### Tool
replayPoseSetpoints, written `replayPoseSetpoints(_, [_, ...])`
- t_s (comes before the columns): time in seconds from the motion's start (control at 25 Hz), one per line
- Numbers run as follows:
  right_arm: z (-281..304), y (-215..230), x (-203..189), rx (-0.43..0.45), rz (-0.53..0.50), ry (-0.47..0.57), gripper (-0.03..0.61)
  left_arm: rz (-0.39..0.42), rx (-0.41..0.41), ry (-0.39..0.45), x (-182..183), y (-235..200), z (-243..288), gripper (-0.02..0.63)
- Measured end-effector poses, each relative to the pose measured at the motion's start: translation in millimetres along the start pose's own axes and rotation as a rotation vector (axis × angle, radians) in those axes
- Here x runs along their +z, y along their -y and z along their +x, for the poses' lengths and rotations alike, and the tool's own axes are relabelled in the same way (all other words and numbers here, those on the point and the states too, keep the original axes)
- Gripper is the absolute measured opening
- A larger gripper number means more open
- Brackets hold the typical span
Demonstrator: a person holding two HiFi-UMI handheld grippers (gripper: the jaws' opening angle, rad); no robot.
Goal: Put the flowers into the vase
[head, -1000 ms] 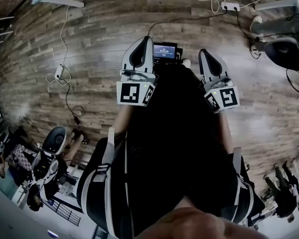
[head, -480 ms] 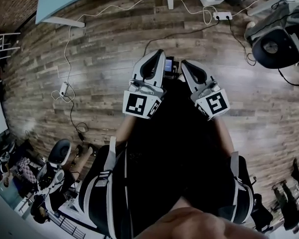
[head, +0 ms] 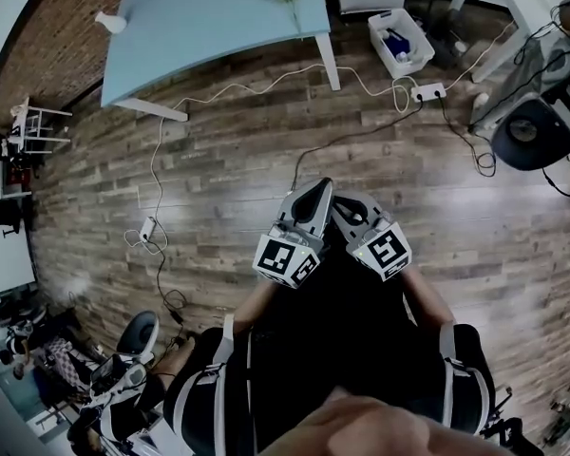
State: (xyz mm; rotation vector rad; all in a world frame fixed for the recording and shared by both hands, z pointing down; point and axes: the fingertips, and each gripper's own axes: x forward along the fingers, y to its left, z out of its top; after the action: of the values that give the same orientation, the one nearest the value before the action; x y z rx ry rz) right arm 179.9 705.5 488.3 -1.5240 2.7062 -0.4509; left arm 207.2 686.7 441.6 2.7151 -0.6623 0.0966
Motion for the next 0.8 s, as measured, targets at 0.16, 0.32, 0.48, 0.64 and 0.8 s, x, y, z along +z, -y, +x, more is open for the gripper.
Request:
replayPoseSetpoints(0.16, [19.2, 15.7, -2.0, -0.028, -0.024, -0.025, 0.018, 0.003, 0.006, -0.004, -0.1, -21.3, 13.8, 0.025])
replayPoseSetpoints(0.32, [45.5, 38.7, -0.8, -0.061, -0.008, -0.053, 0.018, -0.036, 0.065, 0.036, 4.5, -59.1, 31.0, 0.025])
replayPoseSetpoints(0.48, [84.3, 69.7, 15.5, -0.129, -0.059, -0.055, 0.018, 0.053, 0.184, 0.013, 19.7, -124.5, 50.4, 0.025])
replayPoseSetpoints(0.64, [127.4, 95.5, 28.4, -0.165, -0.041, -0.067, 0.018, -0.027, 0.208, 0.01, 31.6, -184.2, 56.6, 0.025])
replayPoseSetpoints(0.8, [160.3, 112.7, 37.2, -0.173, 0.003, -0.103, 0.018, -0.075, 0.218, 0.009, 41.9, -222.1, 56.6, 0.025])
